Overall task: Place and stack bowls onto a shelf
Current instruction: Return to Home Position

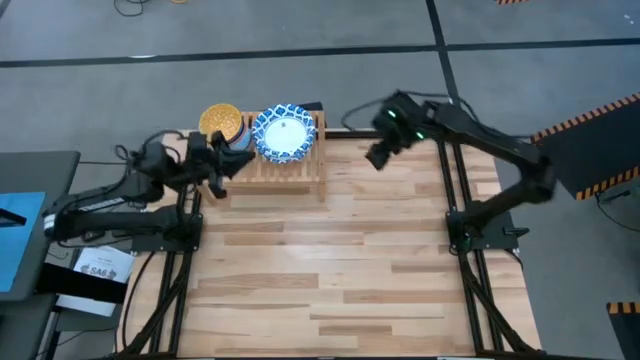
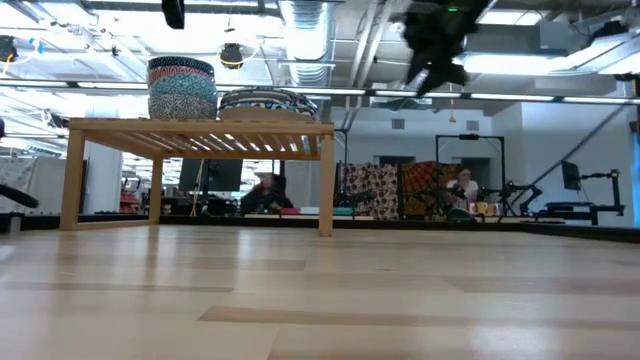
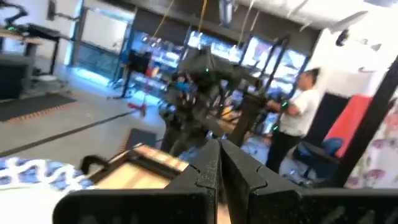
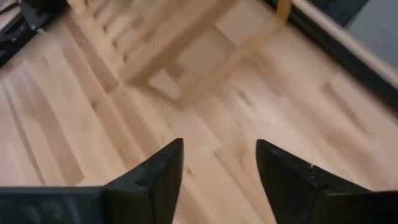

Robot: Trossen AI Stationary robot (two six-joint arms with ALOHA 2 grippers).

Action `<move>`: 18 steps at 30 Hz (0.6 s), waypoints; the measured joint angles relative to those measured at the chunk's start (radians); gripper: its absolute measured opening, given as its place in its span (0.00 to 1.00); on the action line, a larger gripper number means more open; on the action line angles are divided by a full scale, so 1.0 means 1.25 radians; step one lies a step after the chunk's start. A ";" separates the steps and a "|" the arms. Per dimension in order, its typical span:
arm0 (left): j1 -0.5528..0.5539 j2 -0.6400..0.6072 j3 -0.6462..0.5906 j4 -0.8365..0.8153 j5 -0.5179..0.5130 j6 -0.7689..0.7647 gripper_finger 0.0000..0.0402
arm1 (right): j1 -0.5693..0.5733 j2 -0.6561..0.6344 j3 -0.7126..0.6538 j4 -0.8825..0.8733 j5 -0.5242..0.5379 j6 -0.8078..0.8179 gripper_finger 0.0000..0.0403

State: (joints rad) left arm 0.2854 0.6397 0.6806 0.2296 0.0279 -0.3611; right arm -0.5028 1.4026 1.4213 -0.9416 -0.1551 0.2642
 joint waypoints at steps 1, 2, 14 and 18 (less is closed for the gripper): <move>-0.027 0.003 -0.014 0.030 -0.019 0.000 0.00 | 0.006 -0.043 -0.053 0.018 0.000 0.015 0.52; -0.058 0.006 -0.026 0.045 -0.042 0.000 0.00 | 0.013 -0.087 -0.103 0.035 0.000 0.034 0.49; -0.262 -0.066 -0.190 0.062 -0.139 0.084 0.00 | 0.230 -0.361 -0.282 0.287 0.124 0.126 0.05; -0.259 -0.174 -0.267 0.068 -0.153 0.064 0.00 | 0.277 -0.364 -0.282 0.279 0.125 0.101 0.05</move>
State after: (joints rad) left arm -0.0383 0.4217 0.3475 0.3145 -0.1629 -0.2807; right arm -0.1569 0.9470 1.0687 -0.5924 0.0008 0.3907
